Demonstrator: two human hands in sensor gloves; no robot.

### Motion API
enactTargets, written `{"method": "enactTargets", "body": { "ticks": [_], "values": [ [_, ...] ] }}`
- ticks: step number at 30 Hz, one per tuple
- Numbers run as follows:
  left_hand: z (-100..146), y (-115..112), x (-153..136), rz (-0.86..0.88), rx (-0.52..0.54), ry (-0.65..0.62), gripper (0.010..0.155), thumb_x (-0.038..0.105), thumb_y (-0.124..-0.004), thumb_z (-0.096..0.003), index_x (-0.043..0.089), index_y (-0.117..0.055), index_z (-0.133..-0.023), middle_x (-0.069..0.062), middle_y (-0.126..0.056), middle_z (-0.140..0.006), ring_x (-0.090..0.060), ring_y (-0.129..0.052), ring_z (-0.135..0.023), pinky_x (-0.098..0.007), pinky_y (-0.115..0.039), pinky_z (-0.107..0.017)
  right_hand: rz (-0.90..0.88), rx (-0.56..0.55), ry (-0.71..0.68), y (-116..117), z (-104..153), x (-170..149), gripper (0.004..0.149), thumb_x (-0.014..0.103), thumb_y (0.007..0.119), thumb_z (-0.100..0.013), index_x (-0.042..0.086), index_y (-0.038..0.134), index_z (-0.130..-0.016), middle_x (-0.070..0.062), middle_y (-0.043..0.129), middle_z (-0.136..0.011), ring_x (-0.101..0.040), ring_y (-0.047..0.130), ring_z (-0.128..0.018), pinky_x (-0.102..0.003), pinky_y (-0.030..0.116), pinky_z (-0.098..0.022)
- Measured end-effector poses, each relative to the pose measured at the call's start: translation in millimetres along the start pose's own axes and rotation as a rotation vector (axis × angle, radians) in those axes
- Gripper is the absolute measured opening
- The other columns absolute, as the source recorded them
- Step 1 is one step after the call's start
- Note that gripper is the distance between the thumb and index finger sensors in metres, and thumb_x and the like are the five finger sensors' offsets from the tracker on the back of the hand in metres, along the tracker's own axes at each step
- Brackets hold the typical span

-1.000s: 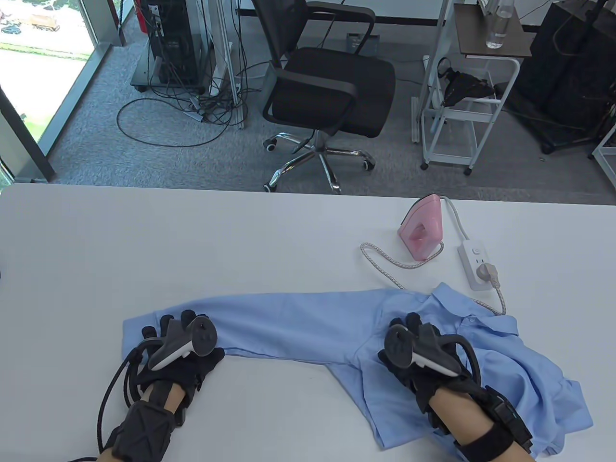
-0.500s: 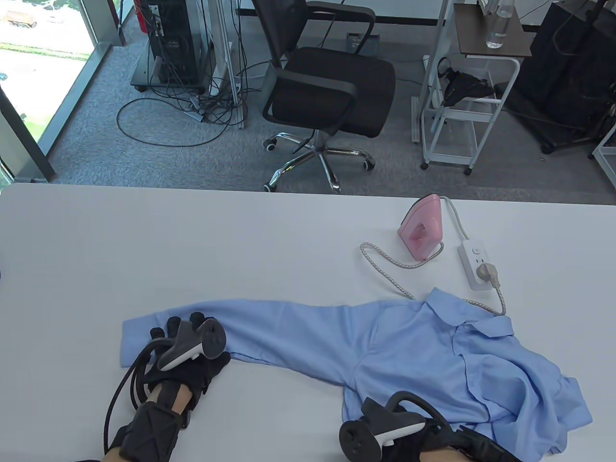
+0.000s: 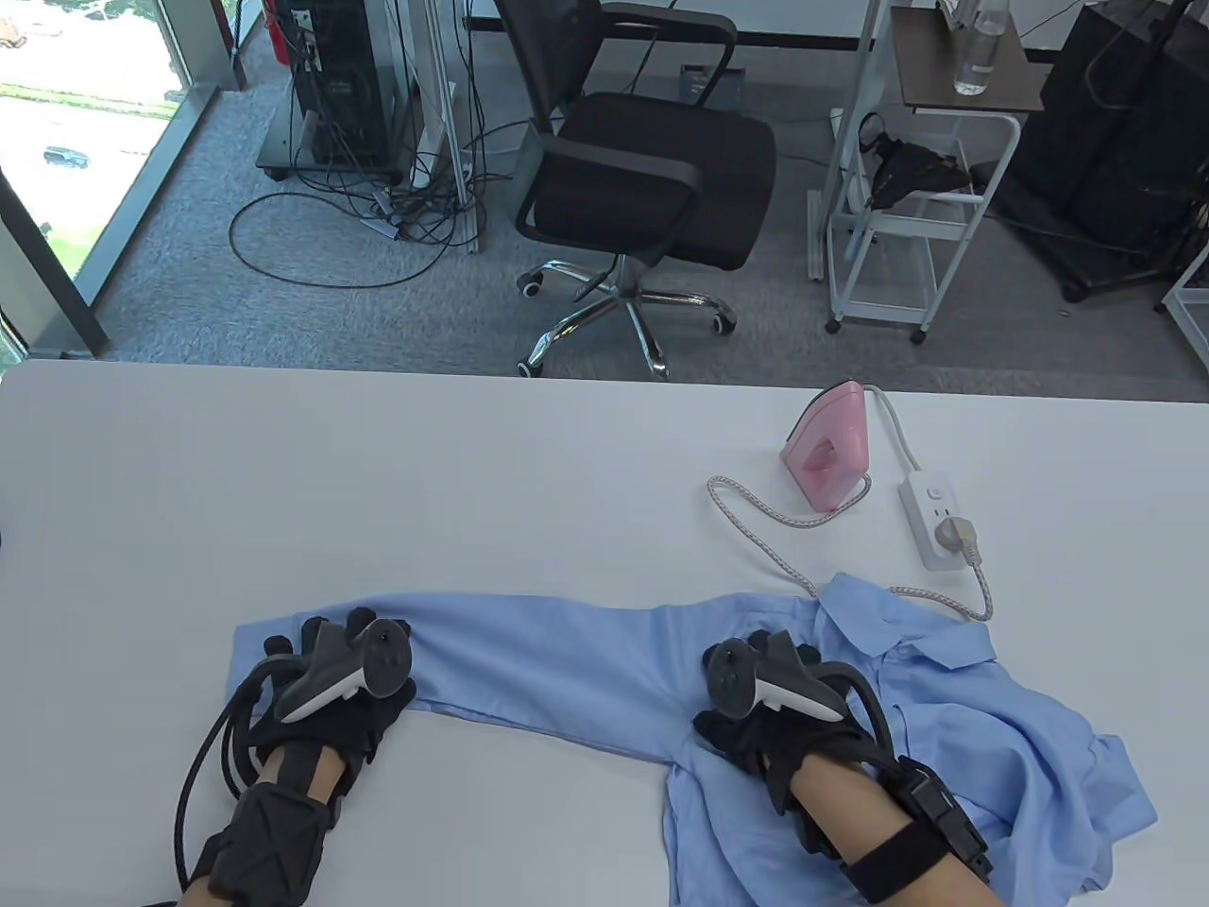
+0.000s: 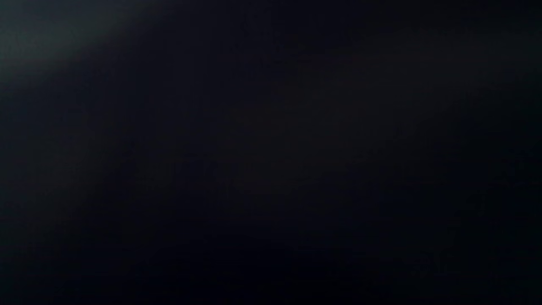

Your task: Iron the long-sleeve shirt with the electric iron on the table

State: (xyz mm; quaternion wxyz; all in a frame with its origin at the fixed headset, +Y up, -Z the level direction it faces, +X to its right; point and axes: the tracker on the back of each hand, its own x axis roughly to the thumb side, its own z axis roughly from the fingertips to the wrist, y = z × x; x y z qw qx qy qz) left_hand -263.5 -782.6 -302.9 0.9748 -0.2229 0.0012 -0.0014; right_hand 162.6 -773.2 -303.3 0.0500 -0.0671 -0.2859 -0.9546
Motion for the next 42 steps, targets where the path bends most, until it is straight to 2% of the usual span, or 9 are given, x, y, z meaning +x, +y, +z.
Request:
{"method": "enactTargets", "body": {
  "ticks": [2, 5, 13, 22, 28, 33, 37, 40, 42],
  "values": [
    [1, 0, -1, 0.030, -0.023, 0.002, 0.075, 0.063, -0.049, -0.0447, 0.039, -0.023, -0.111, -0.006, -0.019, -0.120, -0.054, -0.034, -0.107, -0.079, -0.032, -0.070, -0.046, -0.076, 0.010, 5, -3, -6, 0.075, 0.066, 0.037, -0.053, 0.028, 0.006, -0.109, -0.024, 0.003, -0.117, -0.071, 0.022, -0.099, -0.085, 0.040, -0.062],
    [3, -5, 6, 0.028, -0.045, -0.016, 0.078, 0.064, -0.049, -0.0445, 0.037, -0.017, -0.111, -0.009, -0.013, -0.119, -0.056, -0.027, -0.107, -0.079, -0.030, -0.070, -0.075, -0.012, 0.022, 13, 3, -15, 0.074, 0.066, 0.031, -0.052, 0.028, -0.004, -0.105, -0.024, -0.009, -0.113, -0.070, 0.009, -0.097, -0.085, 0.029, -0.062],
    [13, -14, 65, -0.002, -0.091, -0.203, 0.084, 0.067, -0.048, -0.0437, 0.033, -0.010, -0.110, -0.010, -0.004, -0.117, -0.056, -0.018, -0.105, -0.079, -0.024, -0.069, -0.148, 0.118, 0.098, 32, 30, -85, 0.078, 0.068, 0.037, -0.048, 0.032, -0.009, -0.099, -0.017, -0.018, -0.109, -0.064, -0.002, -0.097, -0.085, 0.021, -0.063],
    [26, -22, 103, -0.013, -0.109, -0.206, 0.088, 0.068, -0.046, -0.0435, 0.029, -0.003, -0.110, -0.018, 0.001, -0.114, -0.060, -0.013, -0.101, -0.080, -0.023, -0.068, -0.218, 0.095, 0.147, 42, 37, -126, 0.081, 0.071, 0.040, -0.046, 0.033, -0.008, -0.099, -0.016, -0.019, -0.108, -0.060, -0.008, -0.097, -0.085, 0.015, -0.062],
    [34, -14, 106, -0.016, -0.067, -0.266, 0.091, 0.069, -0.050, -0.0420, 0.027, -0.009, -0.111, -0.018, -0.005, -0.115, -0.061, -0.023, -0.103, -0.079, -0.028, -0.070, -0.264, 0.074, 0.125, 43, 30, -136, 0.083, 0.071, 0.040, -0.044, 0.032, -0.010, -0.098, -0.015, -0.022, -0.106, -0.059, -0.013, -0.094, -0.086, 0.006, -0.059],
    [44, 32, 66, 0.235, 0.204, -0.255, 0.086, 0.065, -0.053, -0.0438, 0.025, -0.023, -0.113, -0.015, -0.022, -0.119, -0.056, -0.036, -0.107, -0.078, -0.032, -0.071, -0.263, 0.113, 0.053, 18, 54, -129, 0.087, 0.071, 0.047, -0.046, 0.027, 0.000, -0.105, -0.019, -0.010, -0.113, -0.060, 0.003, -0.102, -0.086, 0.022, -0.067],
    [35, 33, 35, 0.276, 0.271, -0.221, 0.082, 0.064, -0.053, -0.0445, 0.028, -0.026, -0.113, -0.012, -0.025, -0.119, -0.053, -0.035, -0.108, -0.078, -0.033, -0.070, -0.369, -0.093, -0.107, -37, 87, -119, 0.087, 0.071, 0.050, -0.048, 0.026, 0.013, -0.112, -0.023, 0.016, -0.122, -0.062, 0.033, -0.107, -0.084, 0.038, -0.068],
    [14, 7, 32, 0.169, 0.010, -0.285, 0.079, 0.063, -0.051, -0.0439, 0.041, -0.013, -0.109, -0.007, -0.003, -0.116, -0.052, -0.010, -0.105, -0.080, -0.020, -0.068, -0.551, -0.384, -0.257, -88, 99, -117, 0.088, 0.071, 0.056, -0.049, 0.025, 0.019, -0.114, -0.024, 0.021, -0.122, -0.062, 0.042, -0.106, -0.083, 0.042, -0.068],
    [4, -11, 30, 0.028, -0.191, -0.236, 0.082, 0.066, -0.046, -0.0417, 0.042, 0.001, -0.105, -0.008, 0.013, -0.110, -0.053, 0.003, -0.100, -0.080, -0.013, -0.066, -0.696, -0.634, -0.349, -120, 95, -120, 0.087, 0.065, 0.063, -0.051, 0.022, 0.021, -0.113, -0.024, 0.019, -0.121, -0.062, 0.044, -0.105, -0.083, 0.039, -0.069]
  ]
}}
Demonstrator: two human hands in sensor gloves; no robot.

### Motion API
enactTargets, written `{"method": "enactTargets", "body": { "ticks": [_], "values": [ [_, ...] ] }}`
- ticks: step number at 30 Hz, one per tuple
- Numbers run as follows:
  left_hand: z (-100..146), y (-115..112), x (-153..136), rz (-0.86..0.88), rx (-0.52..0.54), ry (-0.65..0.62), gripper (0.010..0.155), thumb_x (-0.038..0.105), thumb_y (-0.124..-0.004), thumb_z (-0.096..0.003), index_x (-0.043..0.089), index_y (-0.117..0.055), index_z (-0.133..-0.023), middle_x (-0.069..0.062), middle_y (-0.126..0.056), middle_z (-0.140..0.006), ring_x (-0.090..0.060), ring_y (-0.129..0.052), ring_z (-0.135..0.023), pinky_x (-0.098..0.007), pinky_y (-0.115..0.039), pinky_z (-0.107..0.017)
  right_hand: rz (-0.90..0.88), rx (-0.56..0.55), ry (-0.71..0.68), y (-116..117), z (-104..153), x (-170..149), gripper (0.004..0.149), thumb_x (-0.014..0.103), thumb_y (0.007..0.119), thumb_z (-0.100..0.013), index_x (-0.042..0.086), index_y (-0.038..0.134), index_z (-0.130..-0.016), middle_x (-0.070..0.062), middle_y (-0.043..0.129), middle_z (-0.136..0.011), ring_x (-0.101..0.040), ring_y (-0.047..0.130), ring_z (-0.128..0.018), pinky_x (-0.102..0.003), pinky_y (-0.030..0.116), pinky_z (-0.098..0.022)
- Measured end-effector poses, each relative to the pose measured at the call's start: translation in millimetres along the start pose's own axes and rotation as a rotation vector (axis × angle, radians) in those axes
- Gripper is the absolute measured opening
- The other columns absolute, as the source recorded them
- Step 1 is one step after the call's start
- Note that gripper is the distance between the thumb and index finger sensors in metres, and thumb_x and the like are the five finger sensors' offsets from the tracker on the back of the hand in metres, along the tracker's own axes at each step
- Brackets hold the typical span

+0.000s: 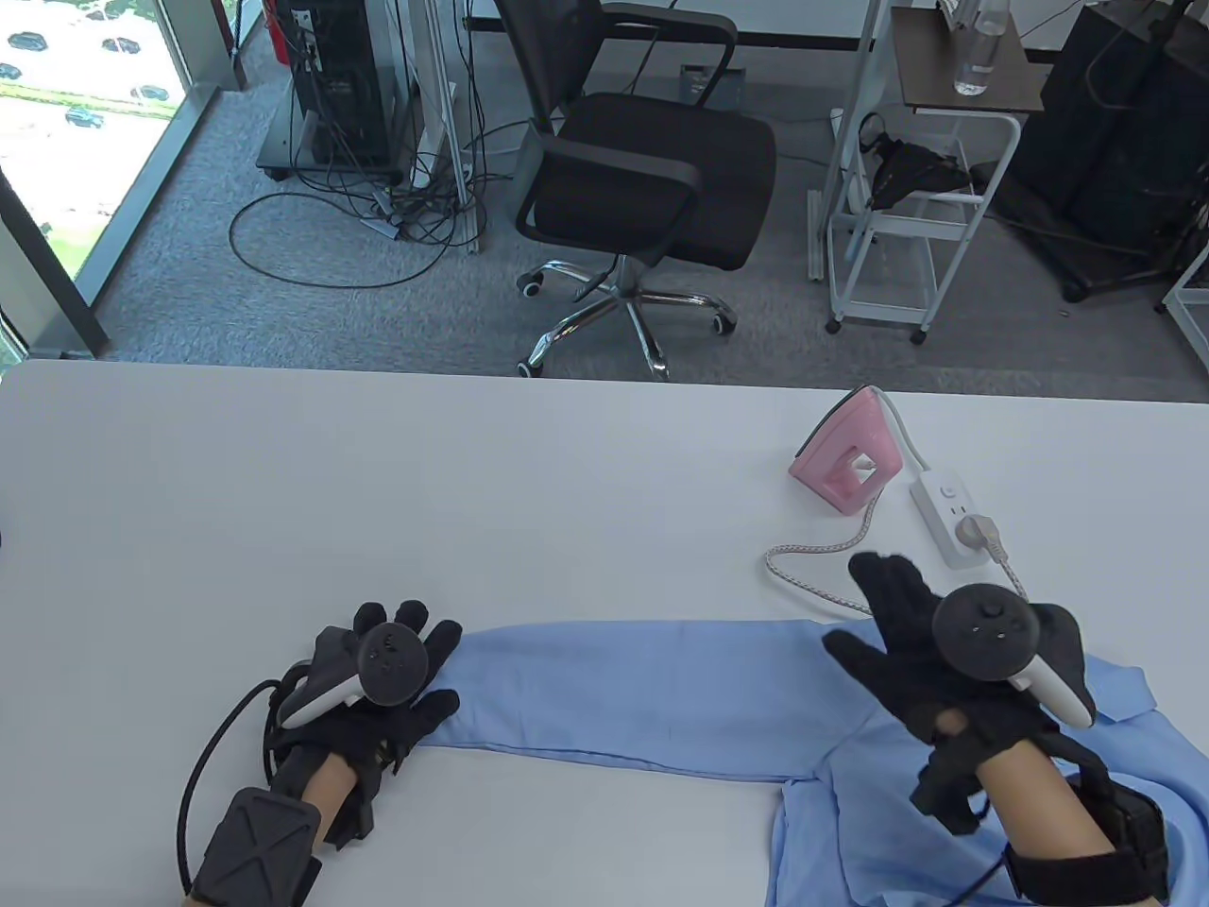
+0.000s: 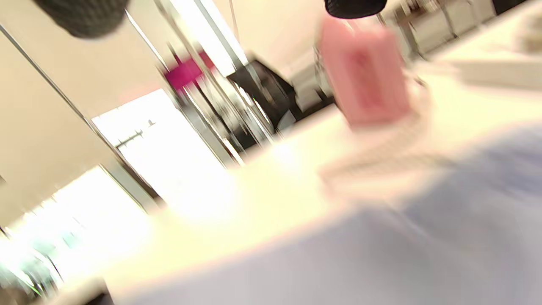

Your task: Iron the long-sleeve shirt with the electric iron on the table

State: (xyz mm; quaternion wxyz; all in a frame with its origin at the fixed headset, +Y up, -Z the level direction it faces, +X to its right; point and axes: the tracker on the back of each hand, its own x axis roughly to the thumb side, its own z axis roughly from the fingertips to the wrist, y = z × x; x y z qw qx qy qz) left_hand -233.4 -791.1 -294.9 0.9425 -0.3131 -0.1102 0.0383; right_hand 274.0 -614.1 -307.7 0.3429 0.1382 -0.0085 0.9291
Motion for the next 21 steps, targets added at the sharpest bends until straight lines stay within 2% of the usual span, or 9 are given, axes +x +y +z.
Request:
{"method": "enactTargets", "body": {
  "ticks": [1, 2, 3, 5, 7, 10, 12, 16, 21],
  "values": [
    [-3, -4, -3, -0.017, -0.040, 0.022, 0.083, 0.069, -0.041, -0.0397, 0.042, 0.007, -0.102, -0.008, 0.017, -0.108, -0.052, 0.006, -0.099, -0.081, -0.015, -0.066, -0.070, -0.113, -0.047, -7, -10, 0, 0.086, 0.061, 0.067, -0.052, 0.020, 0.022, -0.112, -0.023, 0.019, -0.120, -0.062, 0.045, -0.104, -0.082, 0.039, -0.069],
    [-3, -4, -4, 0.028, -0.016, -0.015, 0.084, 0.069, -0.041, -0.0401, 0.041, 0.008, -0.102, -0.009, 0.019, -0.107, -0.052, 0.009, -0.098, -0.081, -0.011, -0.064, -0.149, -0.242, -0.075, -12, -20, -2, 0.085, 0.058, 0.071, -0.052, 0.018, 0.025, -0.112, -0.023, 0.022, -0.119, -0.060, 0.049, -0.103, -0.080, 0.041, -0.070],
    [-2, -3, -3, 0.054, 0.021, -0.001, 0.084, 0.068, -0.045, -0.0400, 0.041, 0.002, -0.103, -0.008, 0.014, -0.109, -0.052, 0.005, -0.100, -0.081, -0.013, -0.065, -0.204, -0.305, -0.087, -16, -29, -5, 0.087, 0.056, 0.074, -0.052, 0.015, 0.025, -0.111, -0.023, 0.021, -0.119, -0.060, 0.050, -0.102, -0.078, 0.042, -0.071],
    [-2, -4, -3, 0.029, -0.002, 0.001, 0.084, 0.069, -0.045, -0.0407, 0.040, 0.003, -0.104, -0.008, 0.015, -0.109, -0.052, 0.005, -0.100, -0.081, -0.012, -0.065, -0.380, -0.369, -0.023, -19, -47, -20, 0.096, 0.056, 0.079, -0.050, 0.016, 0.015, -0.110, -0.021, 0.009, -0.118, -0.060, 0.040, -0.106, -0.074, 0.036, -0.076],
    [-2, -5, -2, 0.019, -0.007, 0.004, 0.085, 0.070, -0.043, -0.0405, 0.040, 0.006, -0.103, -0.009, 0.017, -0.108, -0.053, 0.007, -0.099, -0.081, -0.012, -0.065, -0.449, -0.422, 0.027, -17, -59, -34, 0.109, 0.059, 0.084, -0.047, 0.015, 0.005, -0.108, -0.021, -0.003, -0.116, -0.059, 0.031, -0.108, -0.073, 0.032, -0.078],
    [-2, -5, -1, 0.028, -0.008, 0.002, 0.085, 0.069, -0.043, -0.0408, 0.039, 0.006, -0.103, -0.009, 0.017, -0.108, -0.053, 0.008, -0.099, -0.081, -0.011, -0.064, -0.414, -0.400, 0.161, -4, -78, -67, 0.121, 0.063, 0.087, -0.044, 0.020, -0.010, -0.103, -0.018, -0.016, -0.113, -0.056, 0.015, -0.111, -0.073, 0.025, -0.079],
    [-2, -5, -1, 0.029, -0.010, 0.003, 0.085, 0.069, -0.043, -0.0408, 0.039, 0.007, -0.103, -0.009, 0.018, -0.108, -0.053, 0.008, -0.099, -0.082, -0.011, -0.064, -0.426, -0.390, 0.226, 6, -84, -84, 0.123, 0.062, 0.088, -0.045, 0.021, -0.012, -0.103, -0.017, -0.017, -0.113, -0.056, 0.012, -0.111, -0.073, 0.023, -0.079],
    [-2, -5, -1, 0.036, -0.015, 0.004, 0.085, 0.069, -0.042, -0.0412, 0.039, 0.008, -0.103, -0.010, 0.019, -0.107, -0.053, 0.009, -0.098, -0.082, -0.010, -0.064, -0.587, -0.416, 0.353, 32, -95, -122, 0.120, 0.055, 0.090, -0.049, 0.019, -0.012, -0.103, -0.016, -0.010, -0.117, -0.054, 0.011, -0.111, -0.075, 0.023, -0.079],
    [-2, -6, 0, 0.045, -0.023, -0.001, 0.085, 0.069, -0.042, -0.0416, 0.038, 0.009, -0.102, -0.010, 0.021, -0.107, -0.054, 0.011, -0.097, -0.082, -0.008, -0.062, -0.591, -0.381, 0.469, 60, -108, -143, 0.112, 0.048, 0.087, -0.056, 0.018, -0.010, -0.104, -0.015, 0.002, -0.120, -0.053, 0.017, -0.112, -0.076, 0.026, -0.080]
  ]
}}
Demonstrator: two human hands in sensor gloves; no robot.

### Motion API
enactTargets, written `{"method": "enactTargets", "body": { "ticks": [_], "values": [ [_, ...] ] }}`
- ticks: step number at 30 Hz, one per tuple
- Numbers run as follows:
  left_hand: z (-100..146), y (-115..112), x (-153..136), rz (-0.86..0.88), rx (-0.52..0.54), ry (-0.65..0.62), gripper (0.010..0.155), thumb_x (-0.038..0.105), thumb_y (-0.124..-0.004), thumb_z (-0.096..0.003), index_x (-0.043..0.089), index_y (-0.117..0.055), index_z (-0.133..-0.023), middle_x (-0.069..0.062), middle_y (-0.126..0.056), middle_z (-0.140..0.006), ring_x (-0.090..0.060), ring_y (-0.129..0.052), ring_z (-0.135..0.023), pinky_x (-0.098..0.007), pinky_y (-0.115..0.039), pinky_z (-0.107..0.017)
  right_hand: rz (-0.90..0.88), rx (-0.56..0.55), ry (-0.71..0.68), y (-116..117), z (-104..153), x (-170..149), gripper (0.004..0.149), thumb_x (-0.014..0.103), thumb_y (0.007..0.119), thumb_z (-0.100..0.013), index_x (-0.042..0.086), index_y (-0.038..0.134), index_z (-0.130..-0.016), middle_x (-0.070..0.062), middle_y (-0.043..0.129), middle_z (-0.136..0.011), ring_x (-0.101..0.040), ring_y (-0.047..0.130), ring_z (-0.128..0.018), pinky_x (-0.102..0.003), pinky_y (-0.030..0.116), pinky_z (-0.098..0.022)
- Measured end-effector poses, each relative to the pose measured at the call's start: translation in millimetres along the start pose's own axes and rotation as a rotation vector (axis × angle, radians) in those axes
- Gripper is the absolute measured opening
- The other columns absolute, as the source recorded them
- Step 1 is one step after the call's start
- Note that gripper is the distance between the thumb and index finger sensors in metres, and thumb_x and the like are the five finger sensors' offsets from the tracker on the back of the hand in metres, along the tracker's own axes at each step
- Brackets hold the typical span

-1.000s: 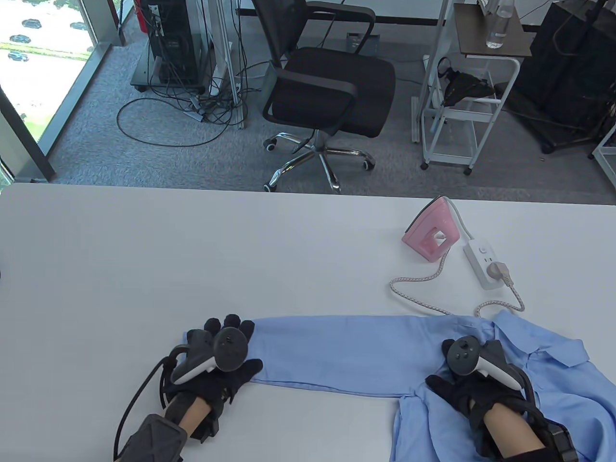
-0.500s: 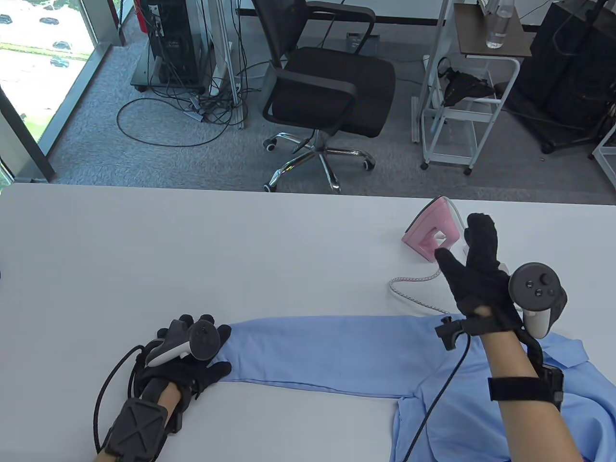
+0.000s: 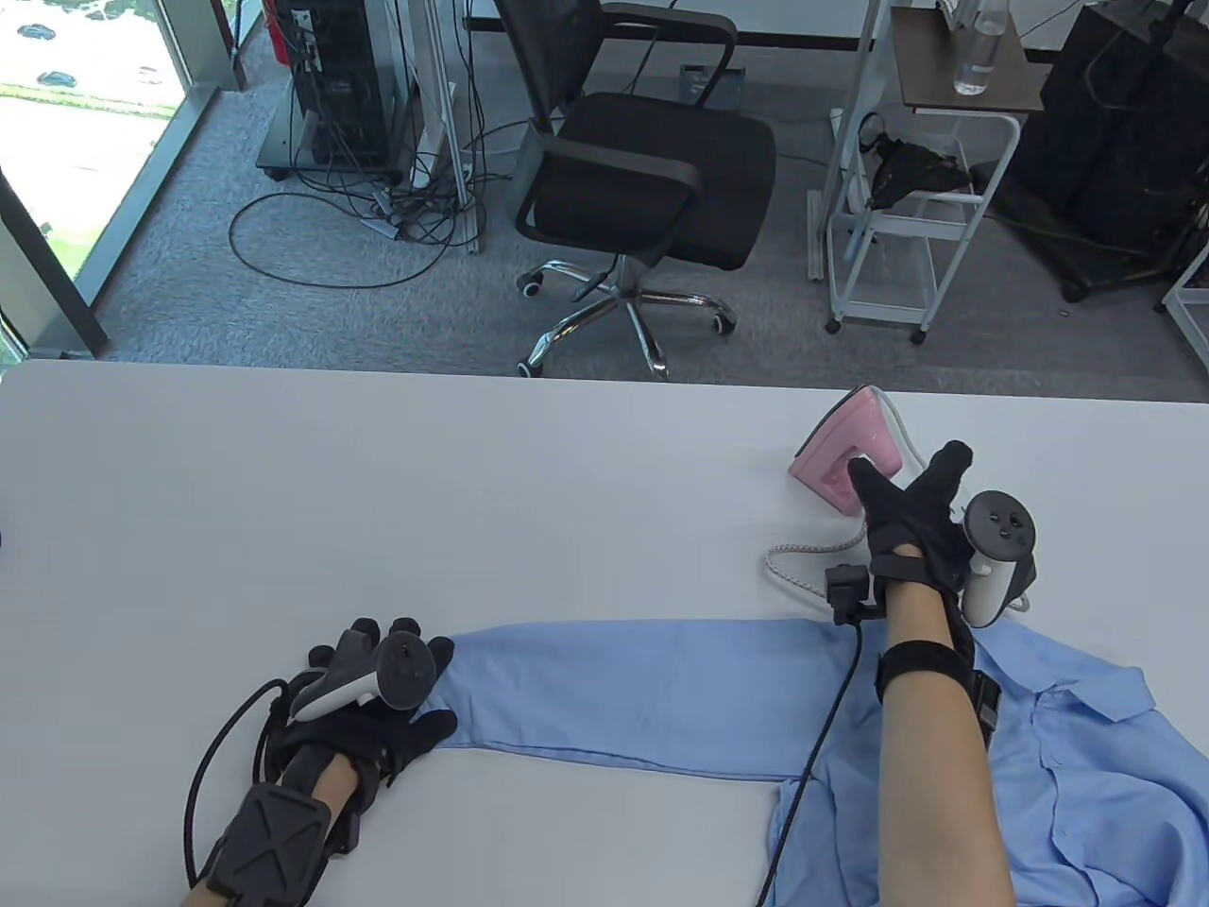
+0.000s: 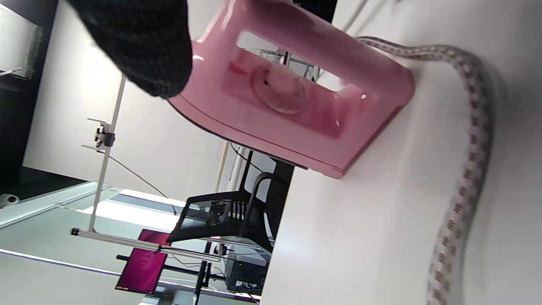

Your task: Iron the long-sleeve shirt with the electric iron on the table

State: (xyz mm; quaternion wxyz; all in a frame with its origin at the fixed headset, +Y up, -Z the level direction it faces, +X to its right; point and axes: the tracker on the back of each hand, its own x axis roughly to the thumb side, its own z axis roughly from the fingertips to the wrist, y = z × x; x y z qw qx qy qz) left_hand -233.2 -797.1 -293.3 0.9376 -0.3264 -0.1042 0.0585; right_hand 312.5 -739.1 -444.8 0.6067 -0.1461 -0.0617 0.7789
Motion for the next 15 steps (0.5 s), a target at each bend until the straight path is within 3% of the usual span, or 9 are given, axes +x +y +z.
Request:
{"method": "enactTargets", "body": {
  "ticks": [3, 5, 6, 10, 15],
  "values": [
    [0, 0, 0, 0.007, -0.003, -0.002, 0.085, 0.070, -0.042, -0.0417, 0.038, 0.009, -0.102, -0.010, 0.021, -0.106, -0.054, 0.012, -0.096, -0.083, -0.007, -0.062, 0.022, 0.001, 0.047, 12, -6, -7, 0.102, 0.045, 0.085, -0.058, 0.018, 0.000, -0.108, -0.011, 0.015, -0.123, -0.050, 0.025, -0.113, -0.075, 0.029, -0.080],
    [0, 0, 0, 0.008, -0.004, -0.001, 0.085, 0.070, -0.042, -0.0417, 0.038, 0.009, -0.102, -0.011, 0.021, -0.106, -0.054, 0.012, -0.096, -0.083, -0.007, -0.062, 0.025, -0.027, 0.070, 17, -8, -9, 0.085, 0.043, 0.081, -0.061, 0.024, 0.014, -0.110, -0.004, 0.030, -0.121, -0.046, 0.037, -0.113, -0.073, 0.034, -0.081],
    [0, 0, 0, 0.008, -0.004, -0.001, 0.085, 0.070, -0.042, -0.0417, 0.038, 0.009, -0.102, -0.010, 0.021, -0.106, -0.054, 0.012, -0.096, -0.083, -0.007, -0.062, 0.021, -0.053, 0.081, 17, -8, -8, 0.073, 0.041, 0.080, -0.062, 0.026, 0.027, -0.109, -0.002, 0.047, -0.117, -0.043, 0.047, -0.110, -0.072, 0.037, -0.081],
    [-1, 0, 0, 0.006, -0.003, 0.001, 0.085, 0.070, -0.042, -0.0416, 0.038, 0.009, -0.102, -0.010, 0.021, -0.106, -0.054, 0.012, -0.097, -0.083, -0.007, -0.062, 0.249, -0.030, -0.009, 30, -2, 9, 0.068, 0.045, 0.079, -0.059, 0.024, 0.034, -0.105, -0.004, 0.056, -0.107, -0.039, 0.063, -0.101, -0.065, 0.049, -0.082],
    [-1, 0, 0, 0.006, -0.003, 0.001, 0.085, 0.070, -0.041, -0.0416, 0.038, 0.009, -0.102, -0.011, 0.021, -0.106, -0.054, 0.011, -0.097, -0.082, -0.008, -0.062, 0.234, -0.022, -0.220, 47, 21, 50, 0.068, 0.042, 0.082, -0.057, 0.014, 0.041, -0.102, -0.008, 0.068, -0.095, -0.032, 0.083, -0.082, -0.056, 0.069, -0.076]
  ]
}}
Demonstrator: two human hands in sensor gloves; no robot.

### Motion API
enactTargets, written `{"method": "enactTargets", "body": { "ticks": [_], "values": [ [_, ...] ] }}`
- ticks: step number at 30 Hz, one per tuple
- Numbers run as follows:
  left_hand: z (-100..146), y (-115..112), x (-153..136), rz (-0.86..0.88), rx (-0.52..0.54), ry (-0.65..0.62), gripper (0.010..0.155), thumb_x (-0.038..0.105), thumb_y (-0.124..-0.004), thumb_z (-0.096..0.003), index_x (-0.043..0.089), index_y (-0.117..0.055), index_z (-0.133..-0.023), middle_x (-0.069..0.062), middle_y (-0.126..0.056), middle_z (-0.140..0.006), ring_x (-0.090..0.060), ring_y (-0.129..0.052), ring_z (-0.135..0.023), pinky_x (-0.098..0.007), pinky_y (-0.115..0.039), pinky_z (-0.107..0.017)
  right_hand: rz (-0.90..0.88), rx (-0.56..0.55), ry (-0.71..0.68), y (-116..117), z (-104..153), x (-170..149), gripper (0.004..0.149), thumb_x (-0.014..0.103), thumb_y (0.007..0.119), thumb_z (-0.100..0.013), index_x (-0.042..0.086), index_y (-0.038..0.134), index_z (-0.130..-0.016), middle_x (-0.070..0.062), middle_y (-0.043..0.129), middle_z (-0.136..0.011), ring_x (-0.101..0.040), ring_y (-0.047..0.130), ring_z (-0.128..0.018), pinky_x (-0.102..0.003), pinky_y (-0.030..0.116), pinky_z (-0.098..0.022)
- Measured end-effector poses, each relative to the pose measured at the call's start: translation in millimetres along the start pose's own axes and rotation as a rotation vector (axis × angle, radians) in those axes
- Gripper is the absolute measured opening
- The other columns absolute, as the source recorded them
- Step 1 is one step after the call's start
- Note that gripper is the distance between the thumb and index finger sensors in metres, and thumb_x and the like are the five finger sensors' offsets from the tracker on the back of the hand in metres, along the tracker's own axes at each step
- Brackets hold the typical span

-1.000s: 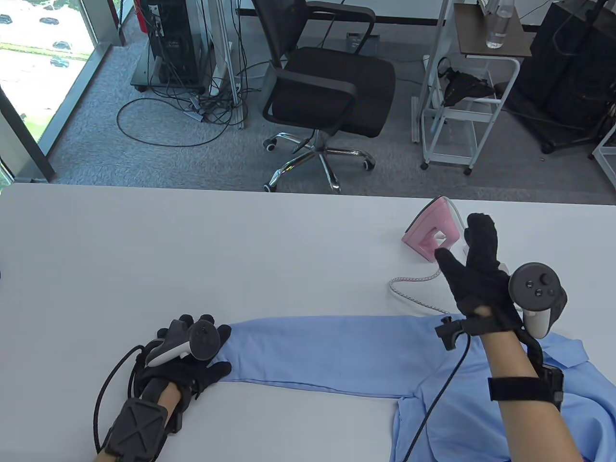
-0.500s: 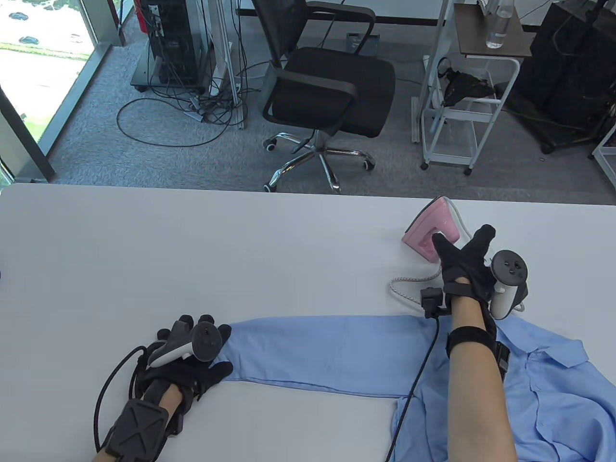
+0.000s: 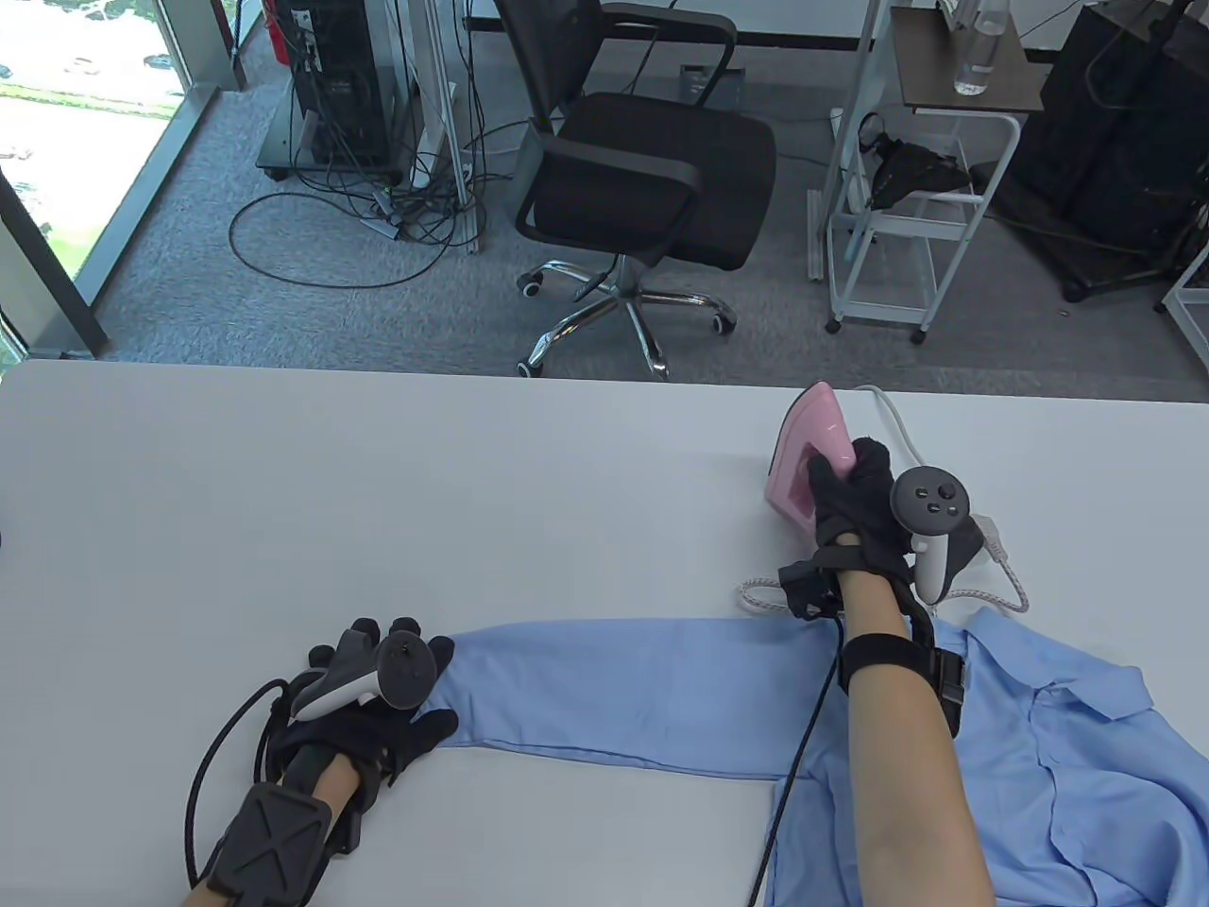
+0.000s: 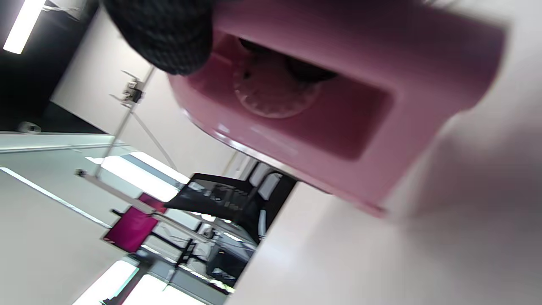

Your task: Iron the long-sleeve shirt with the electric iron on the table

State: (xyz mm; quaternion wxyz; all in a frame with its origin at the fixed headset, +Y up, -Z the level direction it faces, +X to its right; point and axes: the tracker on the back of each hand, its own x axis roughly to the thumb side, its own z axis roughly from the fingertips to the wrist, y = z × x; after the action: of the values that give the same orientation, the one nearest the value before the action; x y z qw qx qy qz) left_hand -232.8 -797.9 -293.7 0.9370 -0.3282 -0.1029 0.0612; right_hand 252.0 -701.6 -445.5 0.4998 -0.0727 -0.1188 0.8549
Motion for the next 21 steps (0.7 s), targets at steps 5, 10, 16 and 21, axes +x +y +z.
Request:
{"method": "enactTargets", "body": {
  "ticks": [5, 10, 16, 21],
  "values": [
    [0, 0, 0, 0.000, 0.000, 0.000, 0.085, 0.070, -0.041, -0.0416, 0.038, 0.009, -0.102, -0.011, 0.020, -0.107, -0.054, 0.010, -0.097, -0.082, -0.009, -0.063, 0.039, -0.035, -0.343, 7, 35, 81, 0.069, 0.047, 0.080, -0.056, 0.008, 0.044, -0.100, -0.011, 0.076, -0.082, -0.022, 0.095, -0.056, -0.047, 0.089, -0.054],
    [2, 2, -2, 0.059, 0.018, -0.014, 0.090, 0.070, -0.045, -0.0399, 0.034, 0.009, -0.103, -0.011, 0.018, -0.107, -0.054, 0.010, -0.097, -0.082, -0.007, -0.062, 0.173, -0.027, -0.716, 35, 100, 175, 0.065, 0.051, 0.074, -0.059, 0.008, 0.049, -0.101, -0.012, 0.082, -0.073, -0.017, 0.098, -0.038, -0.040, 0.096, -0.033],
    [18, 20, -20, 0.313, 0.056, -0.025, 0.097, 0.068, -0.049, -0.0419, 0.025, 0.013, -0.103, -0.014, 0.017, -0.108, -0.052, 0.009, -0.099, -0.080, -0.005, -0.063, 0.296, 0.191, -0.754, 98, 166, 240, 0.058, 0.047, 0.074, -0.061, 0.021, 0.053, -0.108, -0.011, 0.087, -0.067, -0.017, 0.097, -0.027, -0.039, 0.095, -0.022],
    [17, 14, -37, 0.111, -0.043, 0.139, 0.096, 0.069, -0.050, -0.0420, 0.026, 0.010, -0.104, -0.015, 0.016, -0.108, -0.051, 0.008, -0.098, -0.079, -0.006, -0.064, 0.541, 0.554, -0.559, 177, 199, 235, 0.058, 0.047, 0.072, -0.061, 0.017, 0.055, -0.107, -0.011, 0.088, -0.065, -0.014, 0.097, -0.025, -0.036, 0.096, -0.019]
  ]
}}
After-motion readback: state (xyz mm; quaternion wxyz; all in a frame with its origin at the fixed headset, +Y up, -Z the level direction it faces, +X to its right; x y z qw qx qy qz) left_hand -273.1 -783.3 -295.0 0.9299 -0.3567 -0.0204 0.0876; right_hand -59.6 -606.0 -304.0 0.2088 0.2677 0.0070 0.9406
